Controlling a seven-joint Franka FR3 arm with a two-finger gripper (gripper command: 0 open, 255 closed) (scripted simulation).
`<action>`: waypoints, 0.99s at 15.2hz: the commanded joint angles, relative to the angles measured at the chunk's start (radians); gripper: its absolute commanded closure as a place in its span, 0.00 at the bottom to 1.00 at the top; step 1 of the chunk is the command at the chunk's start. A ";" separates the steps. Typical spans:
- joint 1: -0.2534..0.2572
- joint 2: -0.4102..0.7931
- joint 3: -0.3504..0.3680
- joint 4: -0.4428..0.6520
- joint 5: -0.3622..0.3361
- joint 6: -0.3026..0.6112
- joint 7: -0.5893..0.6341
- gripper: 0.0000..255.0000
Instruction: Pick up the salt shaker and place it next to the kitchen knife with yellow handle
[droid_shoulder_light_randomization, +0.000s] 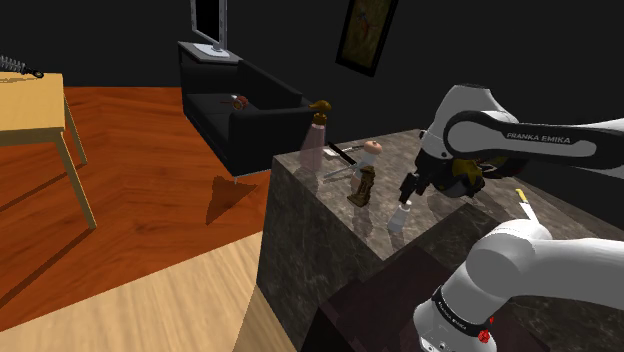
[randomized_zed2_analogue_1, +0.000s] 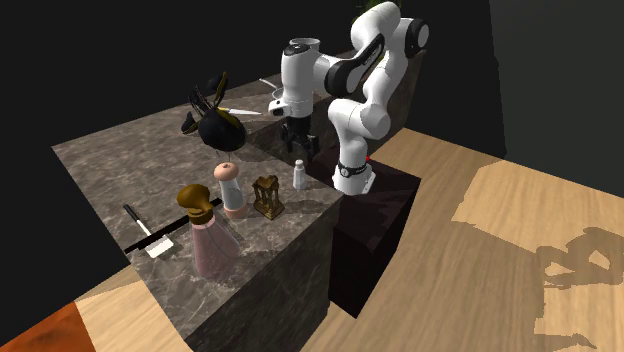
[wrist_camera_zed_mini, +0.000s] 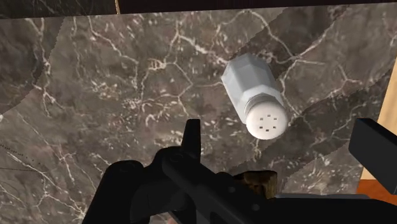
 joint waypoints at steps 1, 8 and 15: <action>-0.002 0.005 -0.003 -0.025 -0.004 0.030 0.000 0.00; -0.005 0.017 -0.008 -0.054 -0.009 0.072 0.001 0.00; -0.005 0.017 -0.008 -0.054 -0.009 0.072 0.001 1.00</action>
